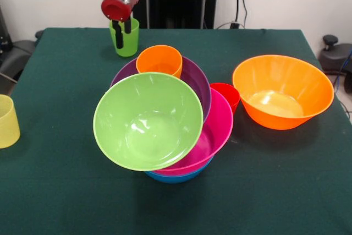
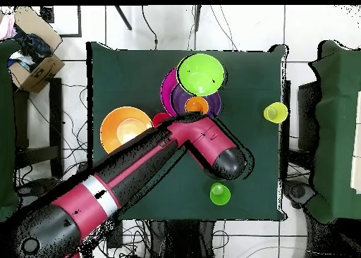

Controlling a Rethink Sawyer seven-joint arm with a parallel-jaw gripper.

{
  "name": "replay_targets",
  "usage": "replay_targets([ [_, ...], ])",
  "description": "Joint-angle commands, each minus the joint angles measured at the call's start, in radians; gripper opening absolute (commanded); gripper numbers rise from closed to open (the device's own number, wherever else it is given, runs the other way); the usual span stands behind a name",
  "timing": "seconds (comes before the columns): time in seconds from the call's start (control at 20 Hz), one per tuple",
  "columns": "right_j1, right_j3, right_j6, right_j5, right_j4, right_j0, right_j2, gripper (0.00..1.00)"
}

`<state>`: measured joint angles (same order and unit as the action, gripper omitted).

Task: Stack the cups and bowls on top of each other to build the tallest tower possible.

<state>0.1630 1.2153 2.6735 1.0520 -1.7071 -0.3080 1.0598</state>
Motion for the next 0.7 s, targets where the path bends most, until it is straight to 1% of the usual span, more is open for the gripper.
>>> replay_targets([
  [0.05,-0.001,0.007,-0.277,-0.134,0.065,0.031,-0.232,1.00],
  [0.4,0.013,0.009,-0.254,-0.126,0.013,0.020,-0.218,1.00],
  [0.7,0.029,0.020,-0.200,-0.104,-0.027,-0.002,-0.189,1.00],
])
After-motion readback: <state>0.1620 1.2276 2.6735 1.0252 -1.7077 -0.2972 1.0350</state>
